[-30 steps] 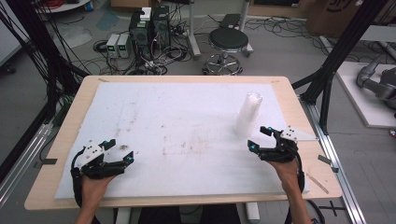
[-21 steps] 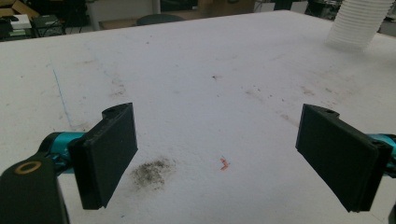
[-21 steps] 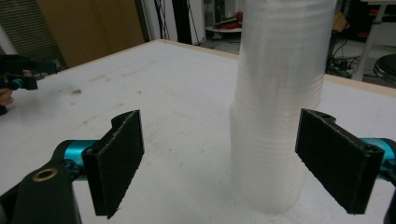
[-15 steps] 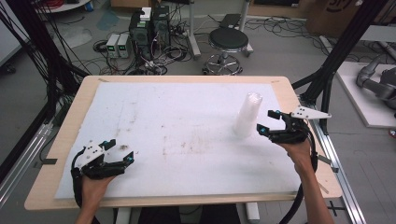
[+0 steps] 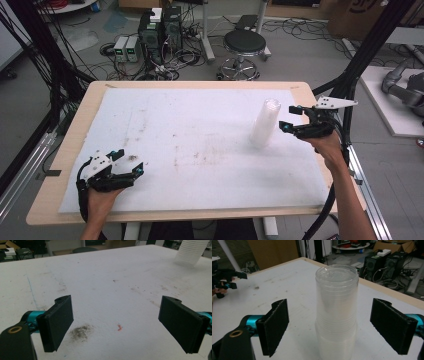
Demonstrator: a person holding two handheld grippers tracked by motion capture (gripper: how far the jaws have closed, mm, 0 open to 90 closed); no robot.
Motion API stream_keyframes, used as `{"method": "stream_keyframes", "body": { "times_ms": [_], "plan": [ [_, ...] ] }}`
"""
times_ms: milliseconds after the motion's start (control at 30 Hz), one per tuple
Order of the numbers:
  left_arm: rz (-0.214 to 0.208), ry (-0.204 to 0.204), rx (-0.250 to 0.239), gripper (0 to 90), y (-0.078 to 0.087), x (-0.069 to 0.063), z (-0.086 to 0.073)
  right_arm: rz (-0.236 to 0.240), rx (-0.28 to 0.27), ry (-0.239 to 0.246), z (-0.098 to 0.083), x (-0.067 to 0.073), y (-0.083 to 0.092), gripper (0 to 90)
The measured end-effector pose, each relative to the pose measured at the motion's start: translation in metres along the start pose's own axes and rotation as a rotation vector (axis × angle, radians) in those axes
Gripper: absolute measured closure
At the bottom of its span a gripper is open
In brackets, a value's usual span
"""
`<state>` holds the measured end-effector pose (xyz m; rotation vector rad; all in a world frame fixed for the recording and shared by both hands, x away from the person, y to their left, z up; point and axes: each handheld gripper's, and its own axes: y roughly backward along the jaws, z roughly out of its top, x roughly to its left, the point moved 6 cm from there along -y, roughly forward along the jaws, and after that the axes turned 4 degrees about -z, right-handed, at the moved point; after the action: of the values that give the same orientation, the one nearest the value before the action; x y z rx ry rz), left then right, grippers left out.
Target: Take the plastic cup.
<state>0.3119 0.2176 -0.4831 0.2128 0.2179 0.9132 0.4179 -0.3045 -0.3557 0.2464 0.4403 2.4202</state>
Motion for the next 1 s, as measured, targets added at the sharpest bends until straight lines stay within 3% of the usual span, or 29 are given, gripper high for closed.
{"method": "stream_keyframes", "body": {
  "times_ms": [367, 533, 567, 1000],
  "plan": [
    [0.002, 0.009, 0.005, 12.5, -0.001, 0.001, 0.0, 0.055, -0.043, 0.011, 0.006, -0.016, -0.021, 15.0],
    [0.007, 0.01, 0.012, 12.5, -0.001, 0.001, 0.0, 0.132, -0.046, 0.002, 0.008, -0.021, -0.027, 14.9],
    [0.01, 0.01, 0.012, 12.5, -0.001, 0.001, 0.0, 0.159, -0.018, 0.001, 0.009, -0.021, -0.03, 14.9],
    [0.008, 0.006, 0.013, 12.5, -0.001, 0.001, 0.0, 0.171, 0.04, 0.024, 0.006, -0.021, -0.049, 15.0]
  ]
}}
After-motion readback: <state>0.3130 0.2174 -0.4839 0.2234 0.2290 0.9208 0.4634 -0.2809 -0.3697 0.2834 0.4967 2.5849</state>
